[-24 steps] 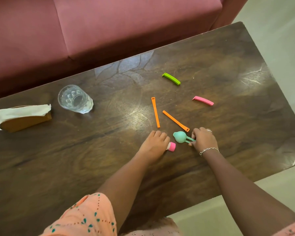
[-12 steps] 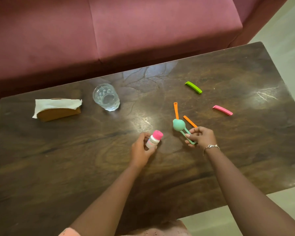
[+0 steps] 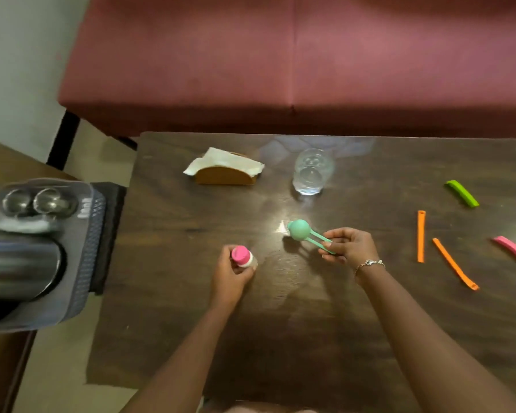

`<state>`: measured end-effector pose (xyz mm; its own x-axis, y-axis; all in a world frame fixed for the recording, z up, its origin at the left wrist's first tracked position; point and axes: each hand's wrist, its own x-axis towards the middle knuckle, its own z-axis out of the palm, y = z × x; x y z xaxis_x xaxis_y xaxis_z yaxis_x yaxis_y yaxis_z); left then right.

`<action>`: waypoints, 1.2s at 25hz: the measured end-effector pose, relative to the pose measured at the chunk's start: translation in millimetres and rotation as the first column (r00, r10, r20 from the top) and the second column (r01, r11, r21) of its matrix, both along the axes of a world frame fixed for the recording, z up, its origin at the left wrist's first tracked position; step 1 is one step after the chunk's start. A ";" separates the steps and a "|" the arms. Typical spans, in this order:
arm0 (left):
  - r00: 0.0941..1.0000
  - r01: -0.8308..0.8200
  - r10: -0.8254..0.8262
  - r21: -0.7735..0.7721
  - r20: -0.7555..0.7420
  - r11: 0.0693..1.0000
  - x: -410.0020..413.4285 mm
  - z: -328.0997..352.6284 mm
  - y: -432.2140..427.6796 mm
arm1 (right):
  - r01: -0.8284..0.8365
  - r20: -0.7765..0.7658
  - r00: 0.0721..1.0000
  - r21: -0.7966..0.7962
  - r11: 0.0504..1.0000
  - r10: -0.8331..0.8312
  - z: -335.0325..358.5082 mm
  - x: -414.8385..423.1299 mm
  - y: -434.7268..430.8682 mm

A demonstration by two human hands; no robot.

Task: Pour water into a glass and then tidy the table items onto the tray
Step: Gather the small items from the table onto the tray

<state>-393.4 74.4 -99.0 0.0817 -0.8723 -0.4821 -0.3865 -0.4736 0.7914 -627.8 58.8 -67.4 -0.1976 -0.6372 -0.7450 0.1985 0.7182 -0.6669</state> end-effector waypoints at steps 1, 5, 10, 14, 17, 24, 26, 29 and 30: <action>0.999 -0.044 0.044 -0.009 0.019 0.999 23.1 3.3 0.4 | -0.042 0.009 0.999 -0.001 0.999 0.042 -0.2 22.7 -8.7; 0.966 -0.221 0.233 -0.111 0.116 0.969 114.7 14.7 2.4 | -0.213 0.052 0.976 -0.001 0.977 0.213 -4.1 118.4 -43.8; 0.875 -0.382 0.426 -0.212 0.232 0.900 212.6 27.4 2.3 | -0.382 0.081 0.921 -0.005 0.924 0.381 -7.6 227.4 -75.8; 0.789 -0.422 0.500 -0.276 0.357 0.863 285.4 22.9 -4.1 | -0.460 0.082 0.883 -0.050 0.887 0.462 -1.0 311.2 -98.3; 0.757 -0.381 0.447 -0.235 0.477 0.895 324.3 12.4 -10.8 | -0.529 -0.007 0.848 -0.091 0.844 0.530 2.2 369.3 -116.7; 0.756 -0.146 0.112 -0.001 0.645 0.989 371.8 -11.5 -27.5 | -0.742 -0.465 0.605 -0.037 0.669 0.646 -23.7 477.7 -163.2; 0.753 -0.087 0.038 0.042 0.656 0.995 376.7 -17.5 -36.2 | -0.767 -0.510 0.550 0.004 0.642 0.661 -35.3 501.2 -168.8; 0.757 -0.053 -0.006 0.070 0.653 0.996 381.0 -24.7 -47.4 | -0.774 -0.545 0.505 0.055 0.630 0.669 -54.1 526.3 -170.1; 0.762 -0.043 -0.015 0.074 0.647 0.996 381.6 -26.7 -49.6 | -0.774 -0.554 0.494 0.071 0.630 0.670 -59.8 532.0 -170.8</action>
